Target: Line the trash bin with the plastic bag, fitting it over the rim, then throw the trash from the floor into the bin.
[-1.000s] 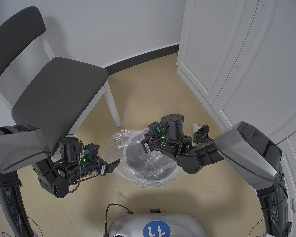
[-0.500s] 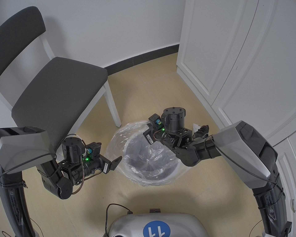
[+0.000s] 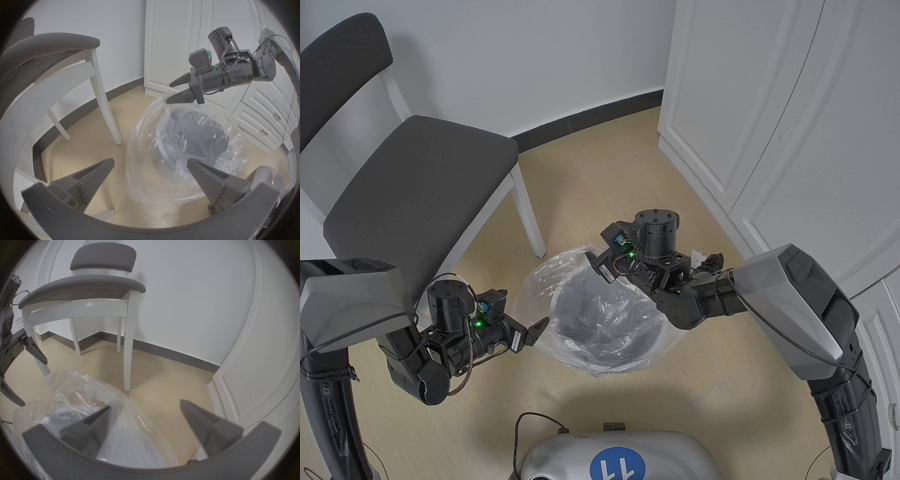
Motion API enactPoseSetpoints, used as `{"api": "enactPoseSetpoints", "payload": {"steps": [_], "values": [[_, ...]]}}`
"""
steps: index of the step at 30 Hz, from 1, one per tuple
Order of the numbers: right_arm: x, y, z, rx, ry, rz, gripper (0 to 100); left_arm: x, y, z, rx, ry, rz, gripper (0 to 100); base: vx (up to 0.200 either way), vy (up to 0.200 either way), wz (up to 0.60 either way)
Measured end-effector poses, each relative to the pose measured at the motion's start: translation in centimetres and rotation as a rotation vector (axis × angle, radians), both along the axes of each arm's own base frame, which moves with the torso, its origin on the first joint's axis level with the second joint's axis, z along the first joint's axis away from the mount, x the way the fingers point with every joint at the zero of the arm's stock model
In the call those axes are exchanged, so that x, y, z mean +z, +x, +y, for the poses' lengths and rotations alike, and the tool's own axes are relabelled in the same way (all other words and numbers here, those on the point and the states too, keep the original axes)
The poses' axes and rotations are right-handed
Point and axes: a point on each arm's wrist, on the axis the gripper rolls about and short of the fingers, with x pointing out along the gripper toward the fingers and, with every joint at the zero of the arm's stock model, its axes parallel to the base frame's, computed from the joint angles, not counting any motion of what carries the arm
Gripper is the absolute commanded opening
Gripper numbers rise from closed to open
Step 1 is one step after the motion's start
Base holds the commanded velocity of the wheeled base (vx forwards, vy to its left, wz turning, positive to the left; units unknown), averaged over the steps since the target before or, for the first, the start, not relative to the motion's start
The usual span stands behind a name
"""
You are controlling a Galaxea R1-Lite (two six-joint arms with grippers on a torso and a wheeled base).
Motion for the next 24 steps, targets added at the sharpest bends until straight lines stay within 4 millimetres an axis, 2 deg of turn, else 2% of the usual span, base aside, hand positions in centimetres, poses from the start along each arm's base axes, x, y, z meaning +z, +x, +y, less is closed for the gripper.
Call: {"api": "enactPoseSetpoints", "payload": {"steps": [4,10,24], "values": [[-0.5,-0.4,0.2,0.007,-0.007,0.011,100,0.0,0.0,-0.1,-0.002,-0.004,-0.008,100,0.0,0.0,0.0],[-2.0,-2.0,0.5,0.032,-0.033,0.031,100,0.0,0.1,-0.2,-0.004,-0.008,-0.012,100,0.0,0.0,0.0],[-2.2,-5.8,-0.5,0.061,-0.08,0.085,100,0.2,0.6,-1.3,0.033,-0.049,-0.021,100,0.0,0.0,0.0]]}}
